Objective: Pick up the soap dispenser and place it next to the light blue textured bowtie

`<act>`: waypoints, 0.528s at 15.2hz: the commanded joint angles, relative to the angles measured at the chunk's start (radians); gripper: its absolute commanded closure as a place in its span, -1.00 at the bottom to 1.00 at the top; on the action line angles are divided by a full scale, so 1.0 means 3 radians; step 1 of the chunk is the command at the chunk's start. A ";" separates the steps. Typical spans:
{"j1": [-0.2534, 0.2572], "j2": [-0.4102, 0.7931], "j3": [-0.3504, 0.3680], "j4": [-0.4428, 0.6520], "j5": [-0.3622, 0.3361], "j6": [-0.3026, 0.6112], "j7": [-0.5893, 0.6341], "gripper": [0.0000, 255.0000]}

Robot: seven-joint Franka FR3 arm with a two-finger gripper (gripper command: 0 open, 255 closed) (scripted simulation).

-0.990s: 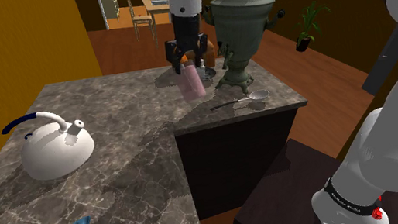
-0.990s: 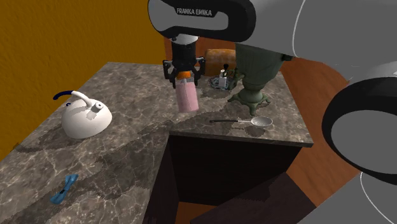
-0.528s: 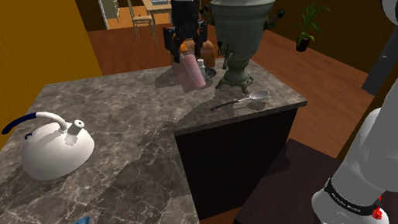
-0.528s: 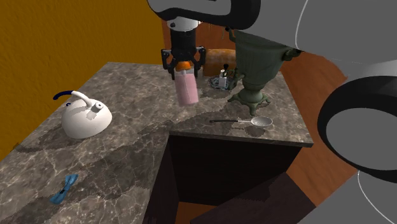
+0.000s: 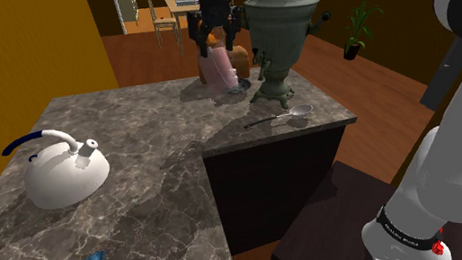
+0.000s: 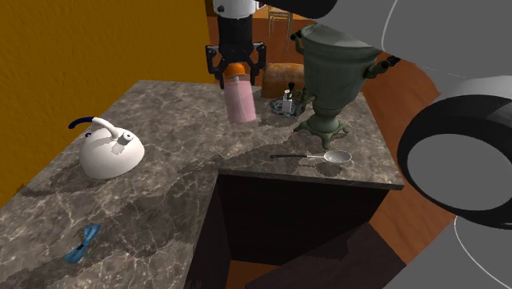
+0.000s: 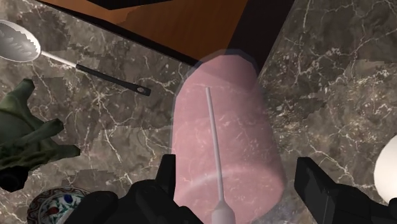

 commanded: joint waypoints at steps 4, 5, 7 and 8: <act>0.0011 0.0131 0.0007 0.0406 -0.0021 -0.0276 0.0014 1.00; 0.0014 0.0162 0.0009 0.0495 -0.0026 -0.0335 0.0018 1.00; 0.0022 0.0229 0.0013 0.0682 -0.0037 -0.0456 0.0026 1.00; 0.0026 0.0266 0.0015 0.0782 -0.0043 -0.0519 0.0030 1.00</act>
